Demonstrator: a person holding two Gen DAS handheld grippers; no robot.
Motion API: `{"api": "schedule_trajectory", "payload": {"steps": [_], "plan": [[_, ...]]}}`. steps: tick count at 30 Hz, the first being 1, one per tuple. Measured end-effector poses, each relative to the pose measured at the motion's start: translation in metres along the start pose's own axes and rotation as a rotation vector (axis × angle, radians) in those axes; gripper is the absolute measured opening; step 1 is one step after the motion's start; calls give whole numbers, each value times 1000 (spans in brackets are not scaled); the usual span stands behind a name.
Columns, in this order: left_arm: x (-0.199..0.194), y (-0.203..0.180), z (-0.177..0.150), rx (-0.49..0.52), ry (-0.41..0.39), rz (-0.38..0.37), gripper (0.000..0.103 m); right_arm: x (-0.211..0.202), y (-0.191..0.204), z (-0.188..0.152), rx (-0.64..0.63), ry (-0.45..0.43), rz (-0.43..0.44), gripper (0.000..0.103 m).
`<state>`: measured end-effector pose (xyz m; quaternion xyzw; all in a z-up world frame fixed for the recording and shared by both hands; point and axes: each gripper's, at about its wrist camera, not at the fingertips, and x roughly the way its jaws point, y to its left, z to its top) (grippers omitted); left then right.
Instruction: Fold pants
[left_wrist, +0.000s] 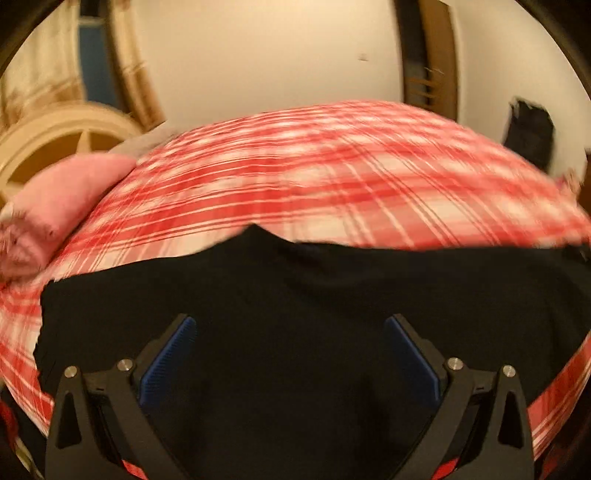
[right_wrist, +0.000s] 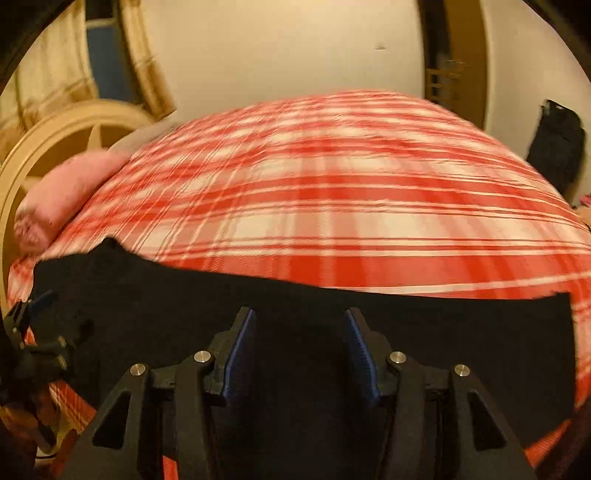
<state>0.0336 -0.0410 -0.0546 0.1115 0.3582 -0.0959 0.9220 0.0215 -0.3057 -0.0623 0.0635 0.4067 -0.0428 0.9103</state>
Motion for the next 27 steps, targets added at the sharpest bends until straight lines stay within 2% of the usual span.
{"api": "schedule_trajectory", "payload": {"steps": [3, 5, 6, 11, 15, 17, 18, 19, 21, 24, 27], "plan": [[7, -17, -14, 84, 42, -8, 103, 34, -1, -3, 17, 72, -44, 52], [13, -21, -24, 102, 79, -6, 103, 39, -3, -4, 27, 36, -61, 52], [9, -15, -27, 77, 50, -20, 103, 43, -4, -1, 23, 21, -80, 52], [13, 2, -30, -13, 92, -91, 103, 45, -2, 6, 29, 13, -112, 53], [11, -1, -32, -6, 95, -96, 103, 15, -20, 8, 93, -41, -37, 53], [5, 3, -30, -3, 94, -83, 103, -16, -45, 5, 127, -87, -61, 54], [2, 6, -29, -12, 85, -88, 103, -27, -55, 4, 135, -101, -79, 57], [-4, 11, -26, -32, 68, -102, 103, -42, -72, 2, 154, -121, -116, 67], [-12, 19, -20, -59, 44, -108, 103, -71, -116, -4, 212, -146, -190, 78], [-18, 30, -9, -97, 11, -87, 103, -100, -195, -21, 365, -136, -279, 78], [-19, 39, 0, -147, -3, -78, 103, -102, -248, -36, 480, -86, -270, 78]]}}
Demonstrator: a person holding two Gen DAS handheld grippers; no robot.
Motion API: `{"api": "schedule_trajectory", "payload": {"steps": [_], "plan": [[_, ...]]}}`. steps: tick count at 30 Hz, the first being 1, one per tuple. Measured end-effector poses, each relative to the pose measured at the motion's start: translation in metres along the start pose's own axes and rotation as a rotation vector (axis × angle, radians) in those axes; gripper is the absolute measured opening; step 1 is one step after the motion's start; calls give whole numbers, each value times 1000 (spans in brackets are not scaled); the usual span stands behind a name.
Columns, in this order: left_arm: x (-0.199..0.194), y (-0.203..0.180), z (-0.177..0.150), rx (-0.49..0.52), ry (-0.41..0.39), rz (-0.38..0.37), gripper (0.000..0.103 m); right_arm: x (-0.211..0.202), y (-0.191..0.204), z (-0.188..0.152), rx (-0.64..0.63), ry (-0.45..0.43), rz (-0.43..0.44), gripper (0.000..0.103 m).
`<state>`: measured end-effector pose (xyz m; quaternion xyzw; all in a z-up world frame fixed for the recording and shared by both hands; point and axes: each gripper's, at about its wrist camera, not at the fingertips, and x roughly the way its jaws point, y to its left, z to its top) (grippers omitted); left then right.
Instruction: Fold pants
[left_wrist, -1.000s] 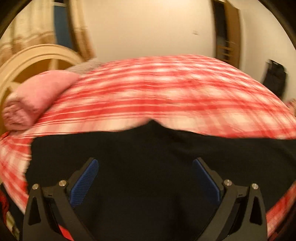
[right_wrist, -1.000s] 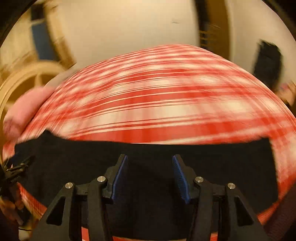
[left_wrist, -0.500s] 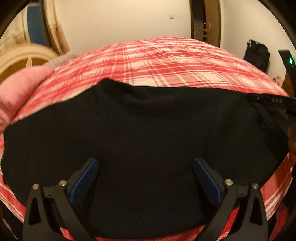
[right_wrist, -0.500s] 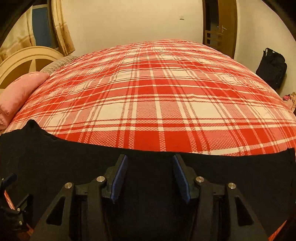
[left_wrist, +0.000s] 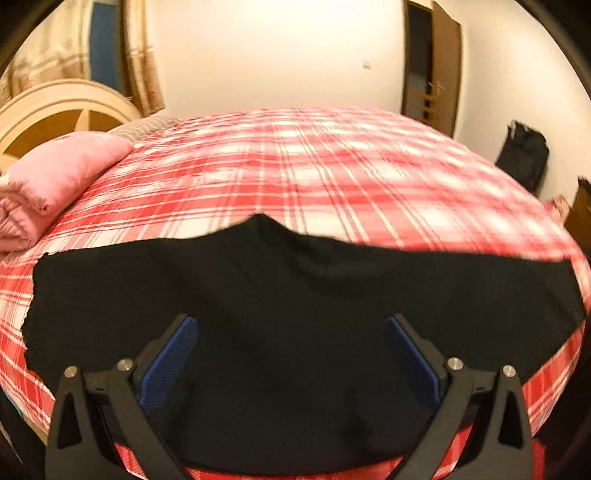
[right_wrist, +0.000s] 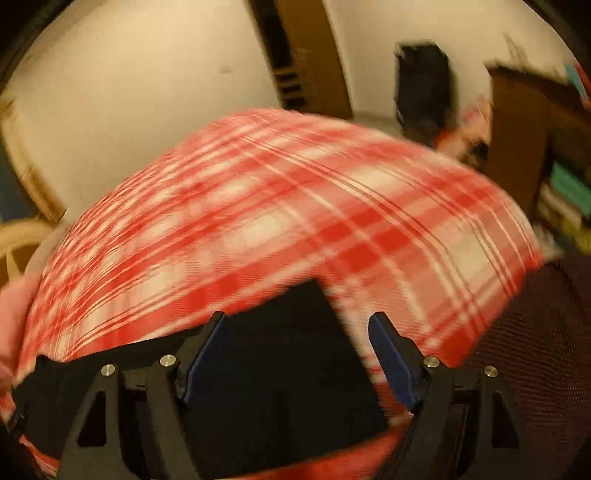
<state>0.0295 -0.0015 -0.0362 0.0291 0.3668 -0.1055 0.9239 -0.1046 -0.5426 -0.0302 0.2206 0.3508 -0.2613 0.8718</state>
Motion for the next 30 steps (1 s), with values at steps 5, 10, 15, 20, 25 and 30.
{"api": "schedule_trajectory", "payload": {"steps": [5, 10, 15, 20, 25, 30], "plan": [[0, 5, 6, -60, 8, -6, 103, 32, -25, -6, 18, 110, -3, 78], [-1, 1, 4, -46, 25, 11, 103, 47, -6, -17, -91, 203, -58, 80], [-2, -2, 2, -36, 29, 2, 103, 48, 11, -31, -204, 262, -38, 75], [-4, 0, 1, -34, 26, 0, 103, 40, 11, -37, -200, 282, 11, 37], [-6, 11, 2, -72, 23, -4, 103, 12, 14, -27, -131, 233, 92, 10], [-11, 25, 4, -93, -1, 19, 103, -45, 85, -20, -207, 147, 305, 10]]}}
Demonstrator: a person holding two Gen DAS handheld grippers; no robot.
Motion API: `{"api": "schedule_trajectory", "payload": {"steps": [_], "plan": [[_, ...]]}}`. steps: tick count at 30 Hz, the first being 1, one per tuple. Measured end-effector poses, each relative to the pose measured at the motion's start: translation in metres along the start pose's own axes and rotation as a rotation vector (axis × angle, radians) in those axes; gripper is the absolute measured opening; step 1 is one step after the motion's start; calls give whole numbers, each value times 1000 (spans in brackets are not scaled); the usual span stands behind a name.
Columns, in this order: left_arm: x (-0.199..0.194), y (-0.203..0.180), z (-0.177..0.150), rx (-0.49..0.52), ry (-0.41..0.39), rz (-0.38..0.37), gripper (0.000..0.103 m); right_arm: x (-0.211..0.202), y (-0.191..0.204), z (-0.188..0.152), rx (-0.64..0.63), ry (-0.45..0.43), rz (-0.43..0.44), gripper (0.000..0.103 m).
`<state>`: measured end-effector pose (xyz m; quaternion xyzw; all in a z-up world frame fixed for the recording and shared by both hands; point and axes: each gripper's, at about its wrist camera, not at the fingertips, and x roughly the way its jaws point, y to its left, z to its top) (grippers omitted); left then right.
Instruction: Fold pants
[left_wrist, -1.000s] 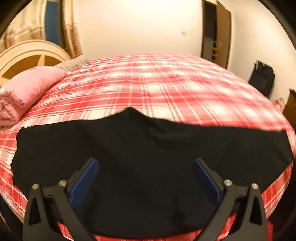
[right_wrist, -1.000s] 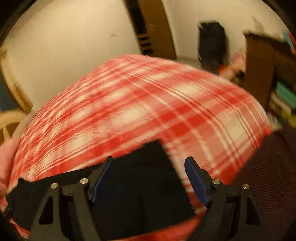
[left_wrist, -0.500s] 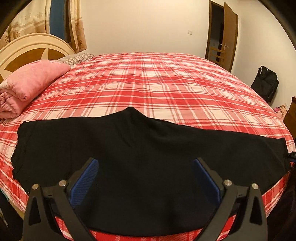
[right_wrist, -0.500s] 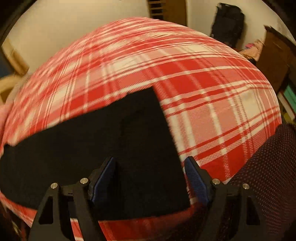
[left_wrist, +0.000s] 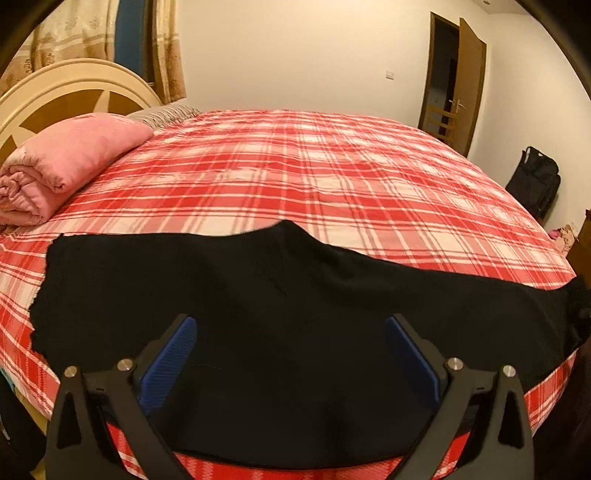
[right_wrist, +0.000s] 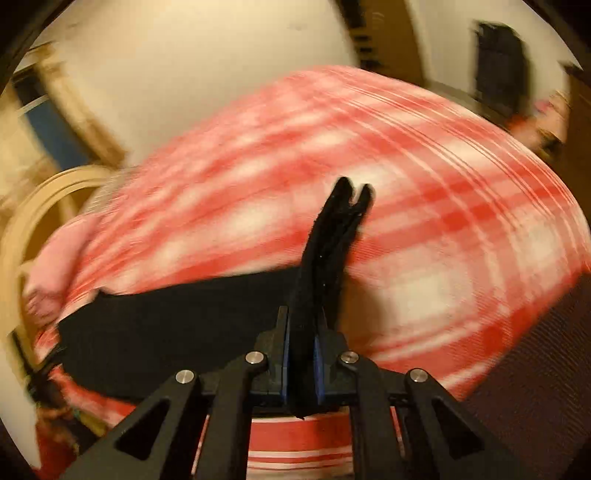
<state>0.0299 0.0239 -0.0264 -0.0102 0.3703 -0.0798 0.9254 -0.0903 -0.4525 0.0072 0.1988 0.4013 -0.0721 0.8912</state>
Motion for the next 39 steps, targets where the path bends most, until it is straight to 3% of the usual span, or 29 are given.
{"api": "schedule_trajectory", "payload": {"steps": [5, 11, 15, 19, 23, 25, 27, 29, 31, 32, 34, 37, 39], "plan": [[0, 14, 1, -46, -4, -1, 103, 9, 98, 4, -124, 0, 176, 10], [-2, 28, 0, -55, -14, 16, 103, 74, 206, -26, -253, 82, 322, 10], [-2, 42, 0, -65, -18, 43, 103, 126, 277, -68, -400, 148, 342, 10], [-2, 58, -1, -77, -20, 71, 103, 162, 319, -105, -502, 177, 316, 11], [1, 73, -4, -102, -7, 81, 103, 180, 319, -121, -531, 146, 287, 24], [5, 77, -6, -105, 4, 88, 103, 181, 314, -120, -492, 147, 358, 54], [8, 78, -6, -109, 12, 85, 103, 176, 309, -113, -449, 179, 429, 59], [9, 77, -7, -113, 18, 73, 103, 162, 300, -105, -412, 162, 470, 59], [9, 72, -5, -106, 17, 56, 103, 137, 279, -90, -345, 73, 513, 59], [8, 69, -4, -97, 12, 48, 103, 125, 263, -82, -314, 28, 491, 58], [6, 59, -2, -72, 0, 21, 103, 105, 228, -65, -270, -59, 376, 43], [7, 39, 4, -17, -19, -7, 103, 91, 171, -45, -196, -107, 167, 25], [10, 19, 9, 10, -23, -47, 103, 87, 146, -39, -157, -119, 75, 23]]}}
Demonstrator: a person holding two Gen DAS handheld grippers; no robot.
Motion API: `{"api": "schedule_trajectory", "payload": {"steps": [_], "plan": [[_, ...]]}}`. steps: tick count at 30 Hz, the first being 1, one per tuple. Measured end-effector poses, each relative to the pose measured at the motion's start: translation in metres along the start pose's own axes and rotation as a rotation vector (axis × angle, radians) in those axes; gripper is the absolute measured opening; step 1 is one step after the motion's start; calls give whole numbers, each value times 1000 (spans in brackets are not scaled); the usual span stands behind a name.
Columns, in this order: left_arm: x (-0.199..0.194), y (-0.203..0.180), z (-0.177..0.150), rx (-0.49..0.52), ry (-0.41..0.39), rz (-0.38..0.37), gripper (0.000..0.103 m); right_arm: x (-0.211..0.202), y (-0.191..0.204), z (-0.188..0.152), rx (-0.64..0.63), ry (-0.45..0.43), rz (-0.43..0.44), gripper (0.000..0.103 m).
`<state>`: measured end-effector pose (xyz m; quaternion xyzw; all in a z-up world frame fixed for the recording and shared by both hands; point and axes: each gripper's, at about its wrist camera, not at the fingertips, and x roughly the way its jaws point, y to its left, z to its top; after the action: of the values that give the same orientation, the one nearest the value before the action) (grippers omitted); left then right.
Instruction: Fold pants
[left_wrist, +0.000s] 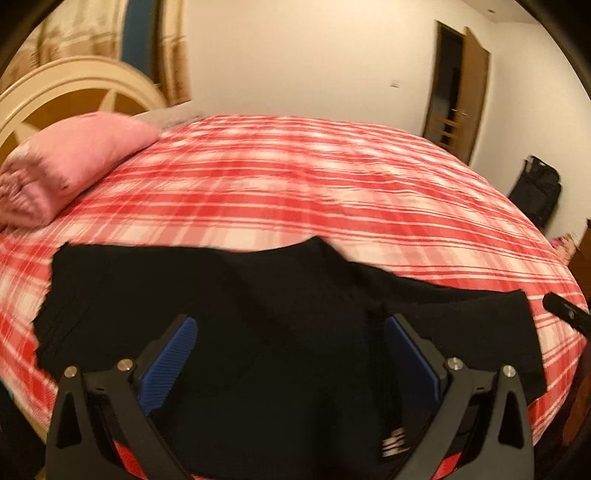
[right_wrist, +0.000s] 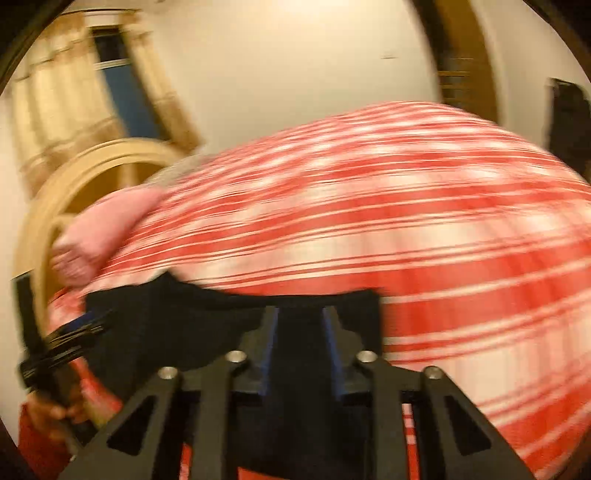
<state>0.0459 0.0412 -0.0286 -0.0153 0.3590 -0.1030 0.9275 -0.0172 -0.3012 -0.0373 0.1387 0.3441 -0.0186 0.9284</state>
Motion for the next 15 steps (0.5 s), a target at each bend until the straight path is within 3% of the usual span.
{"api": "schedule_trajectory", "payload": {"steps": [3, 8, 12, 15], "plan": [[8, -28, 0, 43, 1, -43, 103, 8, -15, 1, 17, 21, -47, 23], [31, -67, -17, 128, 73, -27, 103, 39, 0, -1, -66, 48, -53, 23], [41, -72, -30, 153, 118, 35, 103, 82, -6, -9, -54, 123, -144, 22], [48, -67, -38, 137, 156, 49, 103, 85, -9, -9, -25, 66, -139, 22]]}}
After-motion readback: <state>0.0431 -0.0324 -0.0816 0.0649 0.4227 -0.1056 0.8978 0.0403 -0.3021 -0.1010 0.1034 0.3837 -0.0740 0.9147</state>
